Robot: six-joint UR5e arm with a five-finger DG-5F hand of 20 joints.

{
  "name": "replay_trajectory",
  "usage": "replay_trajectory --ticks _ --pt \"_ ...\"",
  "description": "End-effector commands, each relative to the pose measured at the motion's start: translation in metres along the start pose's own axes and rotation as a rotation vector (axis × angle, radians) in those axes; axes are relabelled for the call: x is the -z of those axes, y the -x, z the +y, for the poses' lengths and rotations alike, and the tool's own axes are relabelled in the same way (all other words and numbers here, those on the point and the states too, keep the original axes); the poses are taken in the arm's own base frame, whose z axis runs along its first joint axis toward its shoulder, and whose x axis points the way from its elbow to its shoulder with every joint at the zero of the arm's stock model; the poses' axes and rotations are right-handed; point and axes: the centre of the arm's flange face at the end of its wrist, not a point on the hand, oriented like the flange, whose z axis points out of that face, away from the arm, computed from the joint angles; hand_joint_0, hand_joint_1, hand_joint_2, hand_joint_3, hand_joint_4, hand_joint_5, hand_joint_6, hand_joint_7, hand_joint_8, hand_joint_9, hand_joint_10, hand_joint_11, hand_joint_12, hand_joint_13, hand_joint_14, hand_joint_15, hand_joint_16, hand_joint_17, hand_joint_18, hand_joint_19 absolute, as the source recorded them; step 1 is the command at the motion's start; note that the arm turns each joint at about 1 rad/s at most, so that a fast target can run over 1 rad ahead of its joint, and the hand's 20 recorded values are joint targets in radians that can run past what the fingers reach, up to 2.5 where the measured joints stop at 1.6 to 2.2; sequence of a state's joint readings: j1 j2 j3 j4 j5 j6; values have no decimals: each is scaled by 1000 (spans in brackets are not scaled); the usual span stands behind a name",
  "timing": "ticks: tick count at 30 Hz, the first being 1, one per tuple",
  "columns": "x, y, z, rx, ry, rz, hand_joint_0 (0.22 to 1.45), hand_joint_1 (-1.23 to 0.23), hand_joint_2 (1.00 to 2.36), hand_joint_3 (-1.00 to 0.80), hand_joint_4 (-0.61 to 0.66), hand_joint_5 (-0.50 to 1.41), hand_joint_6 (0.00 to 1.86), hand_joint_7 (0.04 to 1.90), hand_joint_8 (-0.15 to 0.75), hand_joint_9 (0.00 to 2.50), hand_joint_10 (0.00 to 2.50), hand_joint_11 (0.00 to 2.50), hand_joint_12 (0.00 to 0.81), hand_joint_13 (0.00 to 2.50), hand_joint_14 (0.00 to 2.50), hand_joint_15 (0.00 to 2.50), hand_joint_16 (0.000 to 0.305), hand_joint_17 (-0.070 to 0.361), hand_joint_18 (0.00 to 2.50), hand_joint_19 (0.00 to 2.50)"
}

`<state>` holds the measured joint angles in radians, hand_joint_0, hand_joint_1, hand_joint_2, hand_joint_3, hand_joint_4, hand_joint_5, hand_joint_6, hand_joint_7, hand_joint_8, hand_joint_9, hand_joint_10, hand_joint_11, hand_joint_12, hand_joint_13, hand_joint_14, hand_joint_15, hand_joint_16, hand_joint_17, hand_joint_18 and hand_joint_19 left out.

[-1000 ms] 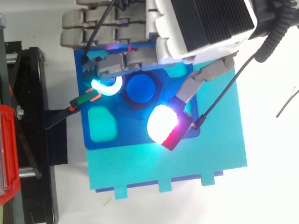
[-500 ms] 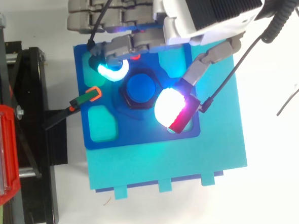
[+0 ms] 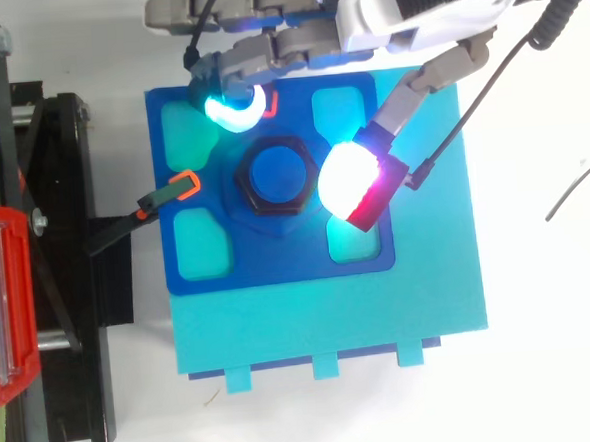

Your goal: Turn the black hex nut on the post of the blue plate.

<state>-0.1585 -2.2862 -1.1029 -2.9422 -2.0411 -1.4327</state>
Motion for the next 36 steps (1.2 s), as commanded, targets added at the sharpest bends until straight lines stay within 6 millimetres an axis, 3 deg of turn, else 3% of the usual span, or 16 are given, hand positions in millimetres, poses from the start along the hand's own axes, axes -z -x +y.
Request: replay_trajectory --ticks 1,4,17,29,36 --pt "0 3 -1 -1 3 -4 451 -267 1000 -500 196 -212 502 1029 245 151 0 0 370 115 1 16 58 131 0 66" --pt "-7 14 5 -3 19 -24 450 -268 1000 -500 195 -212 502 1029 245 153 0 10 371 116 0 14 58 131 0 64" --pt "-28 15 29 -27 63 -60 450 -270 1000 -500 197 -212 502 1026 245 153 0 0 370 116 0 14 58 130 0 58" --pt "-42 8 49 -34 49 -49 450 -260 1000 -500 197 -211 502 1026 245 152 0 2 371 116 0 19 58 131 0 59" --pt "-40 -3 50 -35 47 -47 450 -254 1000 -500 195 -211 502 1026 245 154 0 10 371 116 0 10 58 131 0 59"
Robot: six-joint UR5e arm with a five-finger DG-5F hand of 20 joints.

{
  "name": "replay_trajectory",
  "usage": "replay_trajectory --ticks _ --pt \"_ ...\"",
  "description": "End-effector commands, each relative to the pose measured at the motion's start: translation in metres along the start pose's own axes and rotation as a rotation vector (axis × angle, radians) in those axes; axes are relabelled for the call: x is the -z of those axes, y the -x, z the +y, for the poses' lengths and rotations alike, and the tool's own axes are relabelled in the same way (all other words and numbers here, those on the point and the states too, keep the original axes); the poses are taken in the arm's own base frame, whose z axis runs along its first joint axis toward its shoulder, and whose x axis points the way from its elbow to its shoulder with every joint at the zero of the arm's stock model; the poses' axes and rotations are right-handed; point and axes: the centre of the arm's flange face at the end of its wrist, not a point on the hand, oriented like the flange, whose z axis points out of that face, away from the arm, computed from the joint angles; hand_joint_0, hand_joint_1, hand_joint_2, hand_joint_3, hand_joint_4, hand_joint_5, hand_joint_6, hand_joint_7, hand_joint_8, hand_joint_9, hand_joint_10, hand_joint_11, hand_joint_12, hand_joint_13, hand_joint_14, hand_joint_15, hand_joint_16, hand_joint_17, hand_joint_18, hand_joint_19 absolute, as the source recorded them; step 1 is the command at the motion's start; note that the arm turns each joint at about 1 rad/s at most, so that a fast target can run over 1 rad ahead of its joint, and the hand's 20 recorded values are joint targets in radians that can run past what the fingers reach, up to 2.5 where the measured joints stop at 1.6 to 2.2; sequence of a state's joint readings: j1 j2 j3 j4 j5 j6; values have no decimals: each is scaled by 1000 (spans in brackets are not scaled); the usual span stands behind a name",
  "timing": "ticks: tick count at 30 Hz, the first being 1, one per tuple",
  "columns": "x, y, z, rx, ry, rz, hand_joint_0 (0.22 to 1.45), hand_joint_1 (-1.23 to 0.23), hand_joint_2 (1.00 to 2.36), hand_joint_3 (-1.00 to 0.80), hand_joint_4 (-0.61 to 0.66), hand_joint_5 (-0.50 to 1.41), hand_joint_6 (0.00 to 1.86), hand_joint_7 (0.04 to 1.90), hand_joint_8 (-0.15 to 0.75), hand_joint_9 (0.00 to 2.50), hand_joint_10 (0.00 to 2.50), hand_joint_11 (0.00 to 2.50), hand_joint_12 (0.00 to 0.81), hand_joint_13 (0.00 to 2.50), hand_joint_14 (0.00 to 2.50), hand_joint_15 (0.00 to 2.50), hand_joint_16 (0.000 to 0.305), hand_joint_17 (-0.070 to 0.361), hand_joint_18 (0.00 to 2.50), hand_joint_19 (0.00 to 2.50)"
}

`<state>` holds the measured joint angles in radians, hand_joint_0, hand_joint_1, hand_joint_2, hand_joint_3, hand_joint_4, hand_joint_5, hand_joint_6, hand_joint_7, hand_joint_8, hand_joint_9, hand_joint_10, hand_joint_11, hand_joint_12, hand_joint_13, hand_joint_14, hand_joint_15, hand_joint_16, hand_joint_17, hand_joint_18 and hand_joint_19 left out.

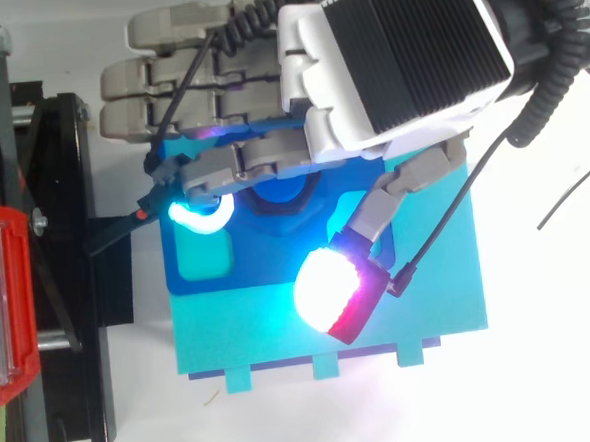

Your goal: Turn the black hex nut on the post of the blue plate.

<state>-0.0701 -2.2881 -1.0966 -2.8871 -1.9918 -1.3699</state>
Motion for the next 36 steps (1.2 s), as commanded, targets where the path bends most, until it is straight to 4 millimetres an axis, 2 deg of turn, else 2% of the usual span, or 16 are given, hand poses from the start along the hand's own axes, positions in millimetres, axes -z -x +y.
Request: replay_trajectory --ticks 1,10,18,36 --pt "0 -3 0 1 -1 -2 449 -253 1000 -500 195 -212 502 1030 246 154 0 1 371 116 0 14 58 130 0 58" --pt "4 -2 -5 3 -7 -1 450 -253 1000 -500 194 -211 502 1026 244 152 0 0 371 113 0 13 58 130 0 50" --pt "15 -18 -15 4 -22 8 450 -251 1000 -500 192 -212 502 1030 243 151 1 0 370 110 0 12 58 130 0 58" --pt "18 -14 -22 15 -18 -16 452 -256 1000 -500 201 -213 502 1060 241 150 1 0 369 113 0 6 58 130 0 52"
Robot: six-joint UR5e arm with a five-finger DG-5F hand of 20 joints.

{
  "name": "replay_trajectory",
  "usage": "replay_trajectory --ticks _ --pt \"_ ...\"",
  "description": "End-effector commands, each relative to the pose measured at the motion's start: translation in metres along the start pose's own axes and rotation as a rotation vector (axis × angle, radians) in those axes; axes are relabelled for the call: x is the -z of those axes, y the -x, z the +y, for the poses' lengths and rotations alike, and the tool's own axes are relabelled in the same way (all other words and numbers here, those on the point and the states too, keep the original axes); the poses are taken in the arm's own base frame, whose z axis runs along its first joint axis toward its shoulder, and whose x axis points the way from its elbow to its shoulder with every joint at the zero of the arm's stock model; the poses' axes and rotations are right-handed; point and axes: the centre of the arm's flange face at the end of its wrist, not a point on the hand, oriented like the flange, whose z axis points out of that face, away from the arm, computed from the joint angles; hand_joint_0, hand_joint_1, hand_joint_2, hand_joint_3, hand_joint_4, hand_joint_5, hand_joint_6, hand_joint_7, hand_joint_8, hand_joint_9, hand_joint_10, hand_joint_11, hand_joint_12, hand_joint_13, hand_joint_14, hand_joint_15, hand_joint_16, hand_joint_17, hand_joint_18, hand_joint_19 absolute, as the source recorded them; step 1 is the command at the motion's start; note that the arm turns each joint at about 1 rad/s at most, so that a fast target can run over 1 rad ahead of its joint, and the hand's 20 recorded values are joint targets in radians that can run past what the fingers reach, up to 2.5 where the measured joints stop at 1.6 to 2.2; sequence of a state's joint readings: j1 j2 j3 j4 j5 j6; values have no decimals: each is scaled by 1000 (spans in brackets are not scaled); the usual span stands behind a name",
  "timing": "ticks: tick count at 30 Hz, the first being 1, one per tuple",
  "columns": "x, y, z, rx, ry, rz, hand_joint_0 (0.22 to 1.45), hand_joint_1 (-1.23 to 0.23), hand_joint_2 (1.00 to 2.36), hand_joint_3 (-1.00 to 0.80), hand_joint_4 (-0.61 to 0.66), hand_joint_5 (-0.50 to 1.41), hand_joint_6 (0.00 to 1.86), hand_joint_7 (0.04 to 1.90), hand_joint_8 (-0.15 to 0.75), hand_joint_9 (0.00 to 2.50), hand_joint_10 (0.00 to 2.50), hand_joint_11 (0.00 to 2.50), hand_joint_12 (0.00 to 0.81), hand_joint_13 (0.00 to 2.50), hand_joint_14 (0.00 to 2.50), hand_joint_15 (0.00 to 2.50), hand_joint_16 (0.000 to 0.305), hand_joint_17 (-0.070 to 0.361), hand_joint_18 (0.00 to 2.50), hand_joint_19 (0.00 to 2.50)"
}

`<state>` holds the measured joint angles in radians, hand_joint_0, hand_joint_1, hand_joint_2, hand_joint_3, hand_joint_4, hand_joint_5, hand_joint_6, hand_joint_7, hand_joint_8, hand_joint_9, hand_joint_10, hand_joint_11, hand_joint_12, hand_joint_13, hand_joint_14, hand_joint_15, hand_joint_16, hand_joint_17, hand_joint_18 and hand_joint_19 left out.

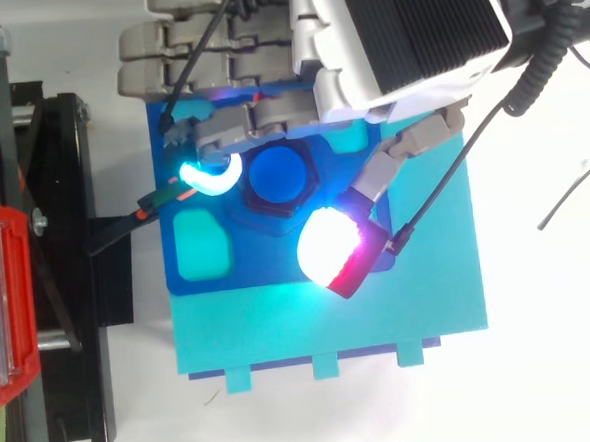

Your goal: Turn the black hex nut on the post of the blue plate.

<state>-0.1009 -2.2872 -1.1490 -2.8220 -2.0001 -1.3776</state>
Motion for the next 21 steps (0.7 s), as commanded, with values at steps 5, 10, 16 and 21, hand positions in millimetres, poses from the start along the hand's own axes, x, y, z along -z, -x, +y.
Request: replay_trajectory --ticks 5,10,16,21 --pt "4 1 -6 0 3 1 453 -237 1000 -500 201 -218 502 1087 233 119 0 26 365 86 0 27 57 129 0 88" --pt "6 1 -7 1 9 4 453 -237 1000 -500 200 -216 501 1121 234 118 2 32 364 91 0 27 57 128 0 75" --pt "14 0 -13 -11 15 26 453 -261 1000 -500 203 -210 501 1120 240 150 0 9 368 124 0 4 58 130 0 43" --pt "21 2 -21 -11 16 28 454 -238 1000 -500 201 -215 501 1129 233 118 0 41 364 97 0 34 57 128 0 79"
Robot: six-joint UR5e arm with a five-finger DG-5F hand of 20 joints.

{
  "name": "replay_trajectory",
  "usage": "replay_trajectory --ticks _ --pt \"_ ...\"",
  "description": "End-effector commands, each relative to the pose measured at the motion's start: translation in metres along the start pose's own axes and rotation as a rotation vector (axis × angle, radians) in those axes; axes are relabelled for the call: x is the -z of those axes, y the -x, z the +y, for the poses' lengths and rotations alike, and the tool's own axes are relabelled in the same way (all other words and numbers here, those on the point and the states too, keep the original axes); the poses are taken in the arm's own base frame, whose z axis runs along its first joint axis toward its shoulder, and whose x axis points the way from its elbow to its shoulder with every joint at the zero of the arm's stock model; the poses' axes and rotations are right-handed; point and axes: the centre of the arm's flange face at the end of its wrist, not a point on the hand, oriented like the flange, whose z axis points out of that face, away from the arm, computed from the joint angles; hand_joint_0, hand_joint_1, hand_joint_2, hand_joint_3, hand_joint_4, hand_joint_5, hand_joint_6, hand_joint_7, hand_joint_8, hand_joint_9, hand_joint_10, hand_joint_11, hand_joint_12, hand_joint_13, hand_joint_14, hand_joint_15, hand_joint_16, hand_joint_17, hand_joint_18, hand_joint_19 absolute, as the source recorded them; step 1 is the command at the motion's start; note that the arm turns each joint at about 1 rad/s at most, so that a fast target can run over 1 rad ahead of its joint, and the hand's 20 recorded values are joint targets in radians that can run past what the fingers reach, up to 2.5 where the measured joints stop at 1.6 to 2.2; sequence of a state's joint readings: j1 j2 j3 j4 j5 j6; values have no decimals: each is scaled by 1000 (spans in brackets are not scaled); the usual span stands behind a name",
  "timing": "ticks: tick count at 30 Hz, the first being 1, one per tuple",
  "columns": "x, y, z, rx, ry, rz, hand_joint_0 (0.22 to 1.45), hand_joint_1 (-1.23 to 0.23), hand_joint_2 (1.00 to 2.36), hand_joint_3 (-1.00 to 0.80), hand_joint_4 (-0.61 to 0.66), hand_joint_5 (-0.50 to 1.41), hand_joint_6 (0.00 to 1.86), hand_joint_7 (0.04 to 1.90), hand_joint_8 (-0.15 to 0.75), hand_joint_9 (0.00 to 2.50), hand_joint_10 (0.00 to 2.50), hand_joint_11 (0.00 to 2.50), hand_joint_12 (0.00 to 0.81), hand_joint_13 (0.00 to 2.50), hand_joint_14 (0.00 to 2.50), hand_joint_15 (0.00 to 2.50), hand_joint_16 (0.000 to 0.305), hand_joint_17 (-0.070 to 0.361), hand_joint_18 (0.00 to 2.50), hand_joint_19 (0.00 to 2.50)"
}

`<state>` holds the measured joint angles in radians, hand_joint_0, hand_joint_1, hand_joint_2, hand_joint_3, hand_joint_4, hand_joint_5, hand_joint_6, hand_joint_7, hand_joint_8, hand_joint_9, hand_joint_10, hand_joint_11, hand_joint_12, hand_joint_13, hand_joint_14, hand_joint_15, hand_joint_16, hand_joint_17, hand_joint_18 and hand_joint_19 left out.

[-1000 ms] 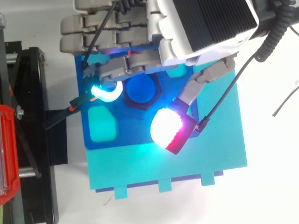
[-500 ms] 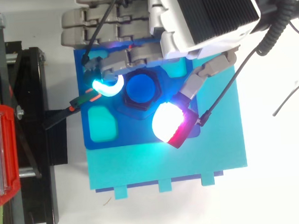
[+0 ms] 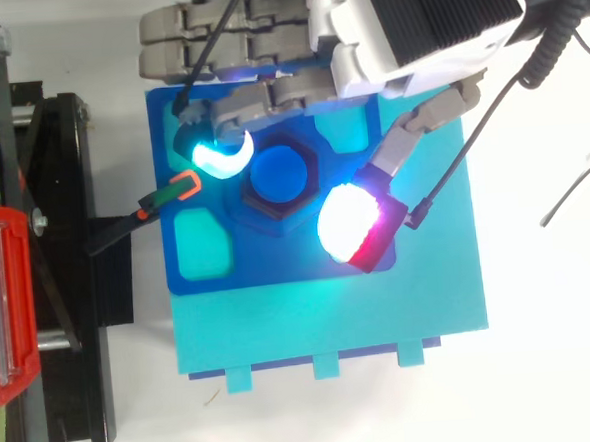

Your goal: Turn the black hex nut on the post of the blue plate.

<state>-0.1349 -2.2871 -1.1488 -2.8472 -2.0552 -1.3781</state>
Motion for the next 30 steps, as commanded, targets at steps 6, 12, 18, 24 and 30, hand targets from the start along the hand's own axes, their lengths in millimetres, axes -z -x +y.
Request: replay_trajectory --ticks 6,12,18,24,30 --pt "11 2 -13 -1 0 1 453 -240 1000 -500 201 -215 501 1131 234 118 0 33 365 98 2 32 57 128 0 79" --pt "13 7 -17 2 6 -4 454 -240 1000 -500 197 -215 501 1132 233 117 0 32 364 98 0 34 57 128 0 75" --pt "14 9 -18 5 5 -8 454 -241 1000 -500 201 -215 501 1124 233 118 0 33 364 97 2 34 57 128 0 79" --pt "11 20 -19 13 17 -22 454 -248 1000 -500 198 -220 502 1084 233 117 0 33 364 94 2 28 57 128 0 78" --pt "3 33 -12 16 26 -27 451 -280 1000 -500 196 -223 502 982 241 148 0 0 370 123 0 13 58 131 0 58"
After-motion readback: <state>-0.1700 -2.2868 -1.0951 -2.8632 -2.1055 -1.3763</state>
